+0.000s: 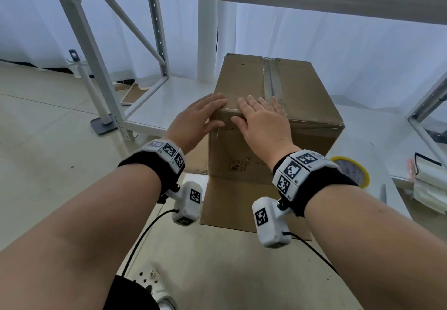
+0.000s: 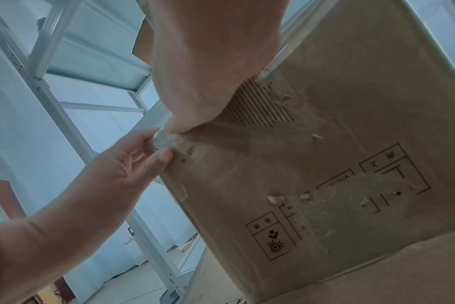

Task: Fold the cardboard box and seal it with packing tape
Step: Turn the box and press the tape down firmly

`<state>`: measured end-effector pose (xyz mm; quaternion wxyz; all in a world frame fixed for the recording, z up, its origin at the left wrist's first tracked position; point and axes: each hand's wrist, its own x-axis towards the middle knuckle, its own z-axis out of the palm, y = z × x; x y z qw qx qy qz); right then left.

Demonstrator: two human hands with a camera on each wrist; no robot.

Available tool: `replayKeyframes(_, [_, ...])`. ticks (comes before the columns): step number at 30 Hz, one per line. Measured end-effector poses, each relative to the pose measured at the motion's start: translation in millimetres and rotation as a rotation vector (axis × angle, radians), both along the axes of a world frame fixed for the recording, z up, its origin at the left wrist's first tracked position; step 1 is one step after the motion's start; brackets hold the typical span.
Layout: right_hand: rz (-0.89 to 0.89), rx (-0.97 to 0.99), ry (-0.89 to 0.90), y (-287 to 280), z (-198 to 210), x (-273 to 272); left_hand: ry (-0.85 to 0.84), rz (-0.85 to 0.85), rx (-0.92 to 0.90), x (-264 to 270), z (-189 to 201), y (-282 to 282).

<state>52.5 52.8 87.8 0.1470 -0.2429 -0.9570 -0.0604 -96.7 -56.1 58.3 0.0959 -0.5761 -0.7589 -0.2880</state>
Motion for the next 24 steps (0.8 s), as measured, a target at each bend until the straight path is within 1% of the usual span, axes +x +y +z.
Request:
replayKeyframes(4, [-0.018, 0.007, 0.017, 0, -5, -2, -0.007, 0.003, -0.06, 2, -15, 1])
replayKeyframes(9, [-0.008, 0.002, 0.044, 0, -6, -1, 0.026, -0.017, -0.044, -4, 0, -5])
replayKeyframes(11, [-0.002, 0.012, 0.043, 1, -7, -1, 0.037, -0.012, -0.059, -4, 0, -6])
replayKeyframes(13, [0.026, 0.036, -0.008, 3, -6, 0, 0.04, -0.022, -0.113, -5, -3, -6])
replayKeyframes(15, [0.071, 0.073, -0.096, 8, -1, 7, 0.131, -0.02, -0.176, -4, -3, -6])
replayKeyframes(17, [0.101, 0.11, -0.153, 14, 4, 18, 0.225, -0.004, -0.18, 1, 7, -3])
replayKeyframes(19, [0.102, 0.108, -0.102, 21, 7, 31, 0.24, -0.014, -0.147, 15, 20, 8])
replayKeyframes(22, [0.05, 0.049, 0.079, 32, 8, 51, 0.116, -0.04, -0.096, 44, 35, 33])
replayKeyframes(24, [0.036, 0.013, 0.158, 40, 8, 61, 0.068, 0.002, -0.082, 58, 38, 48])
